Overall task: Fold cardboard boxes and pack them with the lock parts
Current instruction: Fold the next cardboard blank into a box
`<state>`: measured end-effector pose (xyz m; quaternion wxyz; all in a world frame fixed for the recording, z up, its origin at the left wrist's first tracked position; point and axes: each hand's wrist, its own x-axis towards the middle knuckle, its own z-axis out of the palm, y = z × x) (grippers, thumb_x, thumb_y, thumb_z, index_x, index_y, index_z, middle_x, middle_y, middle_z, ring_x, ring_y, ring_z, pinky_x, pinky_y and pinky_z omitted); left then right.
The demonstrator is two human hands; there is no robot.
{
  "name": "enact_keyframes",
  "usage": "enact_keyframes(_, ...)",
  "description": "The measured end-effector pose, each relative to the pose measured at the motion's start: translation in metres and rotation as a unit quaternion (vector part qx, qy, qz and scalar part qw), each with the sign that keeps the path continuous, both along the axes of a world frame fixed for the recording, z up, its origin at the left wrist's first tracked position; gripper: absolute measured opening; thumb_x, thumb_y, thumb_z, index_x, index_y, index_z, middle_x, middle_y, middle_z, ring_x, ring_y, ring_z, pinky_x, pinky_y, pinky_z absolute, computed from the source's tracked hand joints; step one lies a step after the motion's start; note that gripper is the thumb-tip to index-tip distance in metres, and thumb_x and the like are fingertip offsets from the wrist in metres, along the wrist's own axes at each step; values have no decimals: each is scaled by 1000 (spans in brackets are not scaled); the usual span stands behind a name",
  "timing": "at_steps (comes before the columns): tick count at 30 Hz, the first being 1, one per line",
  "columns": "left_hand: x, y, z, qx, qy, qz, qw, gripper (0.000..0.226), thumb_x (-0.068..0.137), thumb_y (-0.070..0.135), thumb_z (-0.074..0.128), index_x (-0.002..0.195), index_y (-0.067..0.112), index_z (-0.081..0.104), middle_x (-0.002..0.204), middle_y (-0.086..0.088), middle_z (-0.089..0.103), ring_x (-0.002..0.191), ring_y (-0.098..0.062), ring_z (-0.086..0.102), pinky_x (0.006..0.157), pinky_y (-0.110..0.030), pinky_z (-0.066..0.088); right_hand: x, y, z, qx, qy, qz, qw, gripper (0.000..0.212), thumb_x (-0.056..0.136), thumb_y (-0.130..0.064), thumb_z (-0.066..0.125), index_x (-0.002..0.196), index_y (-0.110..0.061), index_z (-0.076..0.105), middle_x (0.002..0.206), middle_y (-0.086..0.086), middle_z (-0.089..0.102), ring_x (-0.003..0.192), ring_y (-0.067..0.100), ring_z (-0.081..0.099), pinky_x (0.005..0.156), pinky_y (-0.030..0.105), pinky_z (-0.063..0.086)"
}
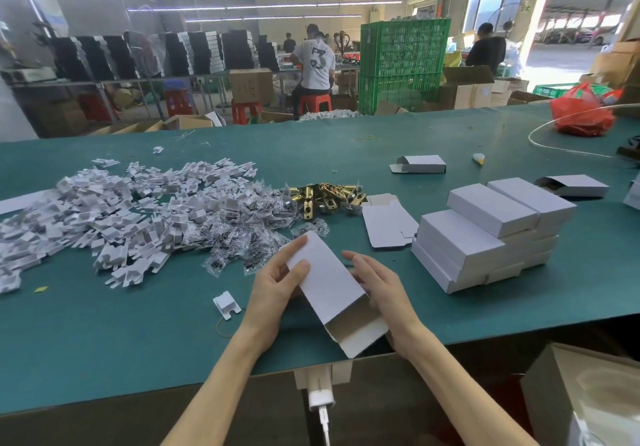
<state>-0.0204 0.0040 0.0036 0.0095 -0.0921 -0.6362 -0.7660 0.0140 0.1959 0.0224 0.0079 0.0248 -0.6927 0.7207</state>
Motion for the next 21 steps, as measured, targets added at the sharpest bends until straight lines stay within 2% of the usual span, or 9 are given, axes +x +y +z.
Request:
enact_keyframes(2, -3, -1, -3, 17, 2, 43, 999, 40, 93, 28, 74, 131, 39, 70, 99, 1, 71, 92, -16, 65, 80, -35, 61, 0, 3, 2, -33, -15, 7, 999, 56, 85, -67, 50, 122, -31, 71, 105, -12, 76, 94, 3, 70, 73, 13, 48)
enact_keyframes(5, -6, -4, -7, 32, 5, 101, 994, 35, 98, 25, 71, 130, 41, 70, 91, 5, 68, 86, -16, 66, 72, -39, 62, -1, 6, 1, -103, -32, 15, 994, 58, 86, -66, 54, 123, -25, 71, 114, 3, 75, 106, 22, 71, 90, 36, 53)
enact_keyframes(6, -7, -5, -8, 40, 3, 117, 992, 35, 98, 25, 71, 129, 42, 70, 91, 6, 68, 85, -15, 66, 71, -41, 62, -1, 6, 1, -114, -30, 18, 993, 57, 85, -65, 57, 123, -25, 71, 116, 5, 75, 109, 26, 69, 92, 40, 52)
enact_keyframes(7, -7, -6, -7, 47, 0, 130, 990, 36, 98, 25, 71, 129, 42, 69, 91, 6, 68, 85, -15, 66, 70, -42, 63, -1, 6, 1, -108, -23, 21, 994, 54, 85, -63, 61, 123, -26, 71, 117, 3, 74, 110, 25, 68, 91, 38, 50)
enact_keyframes(9, -7, -6, -7, 48, -2, 130, 990, 36, 97, 26, 72, 129, 42, 70, 98, 4, 69, 89, -15, 67, 71, -38, 62, 1, 3, 1, -62, -5, 26, 998, 49, 86, -59, 67, 125, -30, 70, 116, -8, 74, 110, 11, 67, 88, 26, 48)
enact_keyframes(11, -5, -3, -5, 26, 6, 98, 995, 38, 94, 29, 73, 130, 42, 70, 114, 1, 72, 97, -15, 67, 76, -33, 61, 2, 1, 0, -5, 13, 36, 999, 41, 92, -54, 66, 128, -37, 66, 111, -19, 73, 105, -2, 65, 83, 10, 46)
enact_keyframes(12, -4, -2, -4, 11, 11, 83, 996, 40, 92, 32, 73, 130, 42, 69, 121, 0, 72, 101, -16, 67, 79, -32, 61, 2, 1, 0, 14, 20, 39, 999, 36, 94, -50, 63, 128, -40, 66, 110, -21, 72, 103, -4, 64, 81, 7, 45)
enact_keyframes(17, 0, 0, 0, -11, 21, 67, 997, 41, 91, 37, 71, 132, 40, 68, 125, -6, 69, 100, -16, 66, 79, -28, 59, 3, 2, 0, -11, 19, 34, 999, 31, 96, -42, 62, 124, -34, 72, 114, -16, 73, 97, -2, 65, 77, 9, 48)
enact_keyframes(21, 1, 0, 0, -13, 22, 64, 998, 36, 96, 31, 70, 131, 40, 69, 121, -7, 68, 96, -14, 64, 78, -26, 58, 3, 2, 0, -28, 11, 26, 999, 29, 97, -39, 62, 122, -31, 74, 113, -13, 74, 92, -1, 65, 74, 10, 48)
